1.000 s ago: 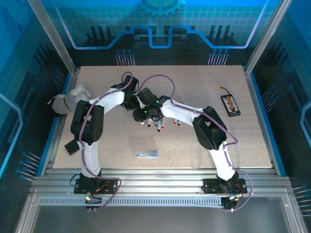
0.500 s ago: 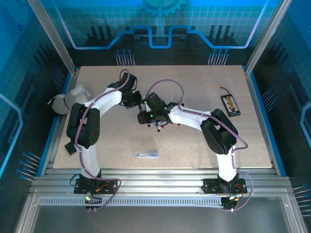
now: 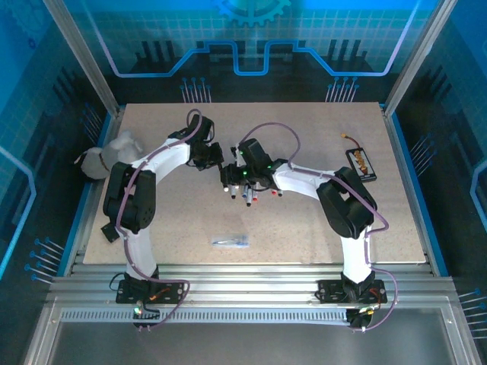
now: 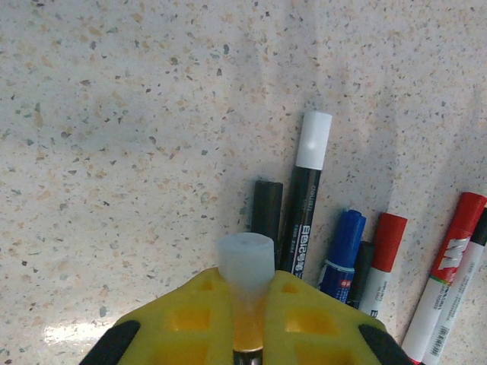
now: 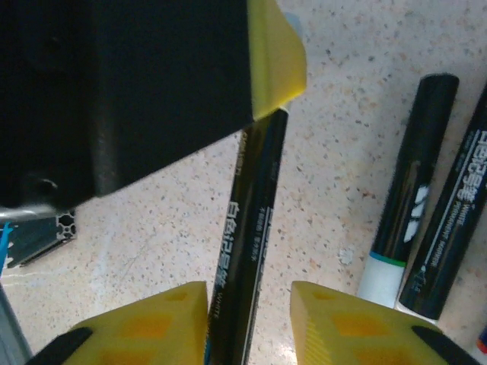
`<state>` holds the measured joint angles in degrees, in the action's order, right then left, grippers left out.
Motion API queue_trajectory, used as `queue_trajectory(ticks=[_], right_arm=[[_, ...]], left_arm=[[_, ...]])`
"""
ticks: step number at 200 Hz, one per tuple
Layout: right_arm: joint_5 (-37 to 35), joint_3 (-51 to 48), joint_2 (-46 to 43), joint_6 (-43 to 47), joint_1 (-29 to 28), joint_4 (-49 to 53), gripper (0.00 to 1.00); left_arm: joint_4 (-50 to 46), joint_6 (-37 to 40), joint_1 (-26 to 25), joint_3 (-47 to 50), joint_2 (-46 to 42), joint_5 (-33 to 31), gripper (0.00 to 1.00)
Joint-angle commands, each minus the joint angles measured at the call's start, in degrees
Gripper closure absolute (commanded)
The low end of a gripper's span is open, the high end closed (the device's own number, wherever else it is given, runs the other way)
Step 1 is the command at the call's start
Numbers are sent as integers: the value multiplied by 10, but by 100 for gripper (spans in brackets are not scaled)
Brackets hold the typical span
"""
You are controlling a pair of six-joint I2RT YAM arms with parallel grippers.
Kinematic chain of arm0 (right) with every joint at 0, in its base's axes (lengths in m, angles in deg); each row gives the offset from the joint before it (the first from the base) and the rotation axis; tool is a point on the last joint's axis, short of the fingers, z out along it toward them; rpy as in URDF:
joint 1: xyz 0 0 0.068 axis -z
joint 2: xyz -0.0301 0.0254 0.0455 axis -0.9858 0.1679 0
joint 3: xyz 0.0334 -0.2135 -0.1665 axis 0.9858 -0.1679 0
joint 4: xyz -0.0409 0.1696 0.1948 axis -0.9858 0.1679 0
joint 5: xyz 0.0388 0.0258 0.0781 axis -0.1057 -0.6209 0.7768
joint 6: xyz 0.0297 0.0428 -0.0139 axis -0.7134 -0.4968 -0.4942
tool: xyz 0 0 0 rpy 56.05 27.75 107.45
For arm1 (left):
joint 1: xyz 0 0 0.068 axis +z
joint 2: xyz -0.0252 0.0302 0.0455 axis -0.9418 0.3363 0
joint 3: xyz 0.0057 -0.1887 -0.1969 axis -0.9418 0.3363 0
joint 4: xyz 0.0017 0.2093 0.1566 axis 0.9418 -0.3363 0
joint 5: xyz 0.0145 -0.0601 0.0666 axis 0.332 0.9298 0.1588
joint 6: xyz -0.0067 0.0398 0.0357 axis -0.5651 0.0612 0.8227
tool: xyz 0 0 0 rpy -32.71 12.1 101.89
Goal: Open the pen caps
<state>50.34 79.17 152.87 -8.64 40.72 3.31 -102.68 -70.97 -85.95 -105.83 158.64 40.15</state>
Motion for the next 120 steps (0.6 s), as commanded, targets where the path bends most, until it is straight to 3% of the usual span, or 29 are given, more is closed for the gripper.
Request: queue_trajectory(ticks=[1, 43, 120], right_arm=[[38, 7, 2, -18, 4, -30, 69], [55, 12, 12, -25, 3, -38, 62], [62, 11, 19, -28, 2, -28, 62]], left_arm=[[-4, -6, 4, 5, -29, 19, 100], [-7, -6, 3, -1, -31, 20, 100], [-8, -7, 4, -4, -38, 15, 100]])
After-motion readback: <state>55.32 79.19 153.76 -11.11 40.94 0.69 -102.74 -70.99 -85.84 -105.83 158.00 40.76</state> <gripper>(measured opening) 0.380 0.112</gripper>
